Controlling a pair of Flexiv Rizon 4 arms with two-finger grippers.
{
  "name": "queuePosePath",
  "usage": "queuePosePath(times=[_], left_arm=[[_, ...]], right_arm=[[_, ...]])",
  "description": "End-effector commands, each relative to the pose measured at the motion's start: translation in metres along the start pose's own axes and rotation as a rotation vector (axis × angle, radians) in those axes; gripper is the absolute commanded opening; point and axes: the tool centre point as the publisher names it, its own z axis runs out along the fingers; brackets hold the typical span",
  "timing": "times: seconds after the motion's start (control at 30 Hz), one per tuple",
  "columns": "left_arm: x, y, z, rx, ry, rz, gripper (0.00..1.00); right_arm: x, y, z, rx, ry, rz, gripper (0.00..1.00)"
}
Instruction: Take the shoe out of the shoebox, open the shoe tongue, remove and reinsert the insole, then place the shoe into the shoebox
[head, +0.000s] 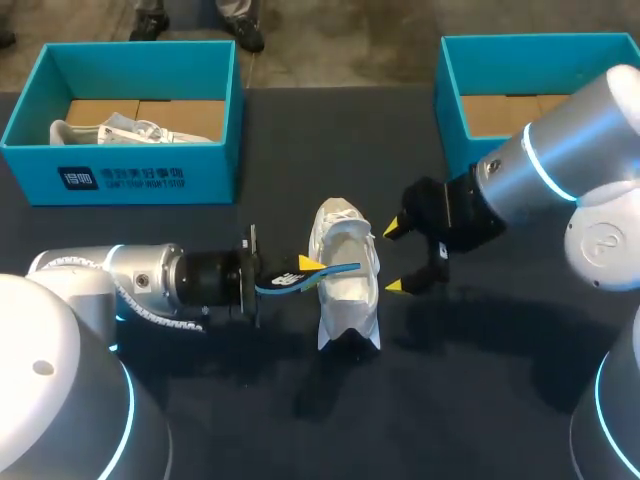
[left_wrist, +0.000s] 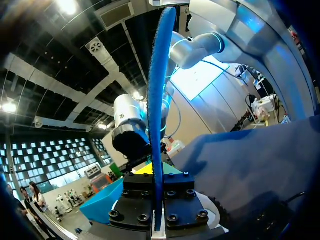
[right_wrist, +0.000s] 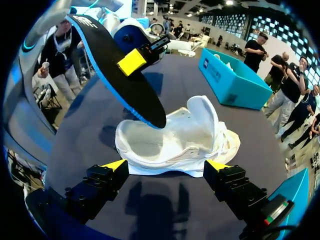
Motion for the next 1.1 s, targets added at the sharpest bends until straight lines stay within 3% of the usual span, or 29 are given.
queuePosePath(times=[0.03, 1.1], left_arm=[[0.001, 0.002, 0.002, 0.0, 0.001, -0.001, 0.0], [0.008, 0.041, 0.015, -0.079, 0.054, -0.06, 0.0]], right_arm=[[0.002, 0.002, 0.001, 0.008, -0.008, 0.004, 1.0], [0.002, 0.002, 0.001, 0.008, -0.008, 0.004, 1.0]])
